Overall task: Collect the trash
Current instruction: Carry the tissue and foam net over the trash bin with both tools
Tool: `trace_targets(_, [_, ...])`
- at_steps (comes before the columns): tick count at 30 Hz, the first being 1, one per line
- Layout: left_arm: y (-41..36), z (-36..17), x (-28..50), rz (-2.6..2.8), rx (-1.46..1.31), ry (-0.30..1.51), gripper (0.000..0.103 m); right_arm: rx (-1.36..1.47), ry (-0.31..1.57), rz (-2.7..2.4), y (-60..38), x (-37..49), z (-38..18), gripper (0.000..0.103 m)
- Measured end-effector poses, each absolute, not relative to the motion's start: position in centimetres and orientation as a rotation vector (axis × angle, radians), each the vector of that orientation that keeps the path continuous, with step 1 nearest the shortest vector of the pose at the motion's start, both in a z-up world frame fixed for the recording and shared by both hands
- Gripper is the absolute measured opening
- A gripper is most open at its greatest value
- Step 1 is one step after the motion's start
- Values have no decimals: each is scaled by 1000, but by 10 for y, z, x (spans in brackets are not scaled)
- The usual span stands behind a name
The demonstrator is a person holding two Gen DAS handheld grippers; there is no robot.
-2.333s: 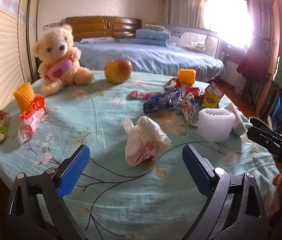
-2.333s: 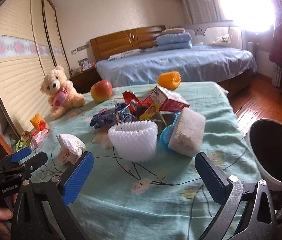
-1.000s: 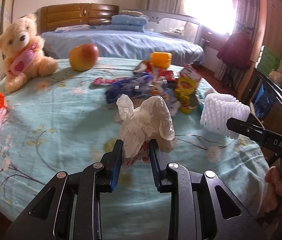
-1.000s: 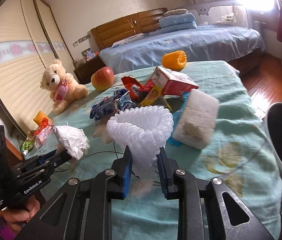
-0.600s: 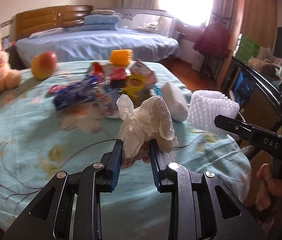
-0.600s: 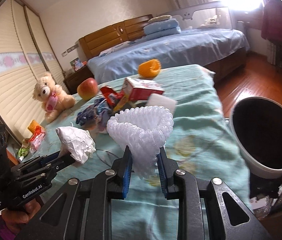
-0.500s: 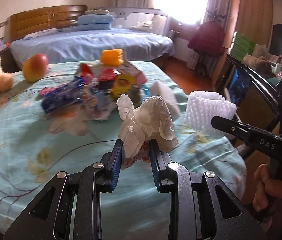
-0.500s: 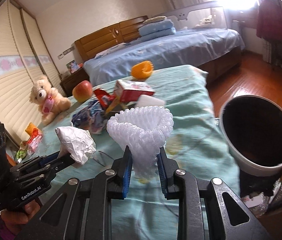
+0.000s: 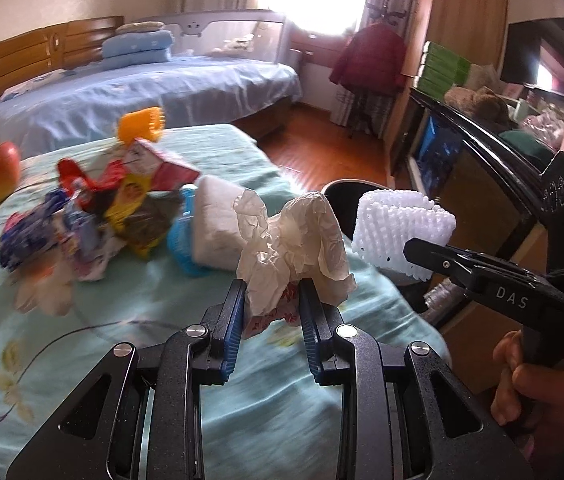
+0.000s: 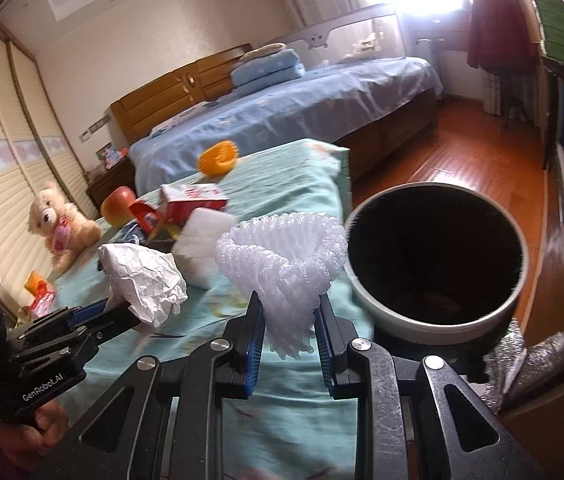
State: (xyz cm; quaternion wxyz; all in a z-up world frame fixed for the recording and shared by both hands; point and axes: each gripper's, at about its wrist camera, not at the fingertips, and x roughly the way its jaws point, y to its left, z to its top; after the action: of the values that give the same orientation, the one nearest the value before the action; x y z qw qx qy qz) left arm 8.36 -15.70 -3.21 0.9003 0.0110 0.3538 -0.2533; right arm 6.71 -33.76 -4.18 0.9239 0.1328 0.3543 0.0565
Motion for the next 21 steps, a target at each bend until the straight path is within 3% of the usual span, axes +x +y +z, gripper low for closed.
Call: trace_targets(21, [-236,-36,121,-611,99,781,26,294,744,-35,-403,75,-51,24])
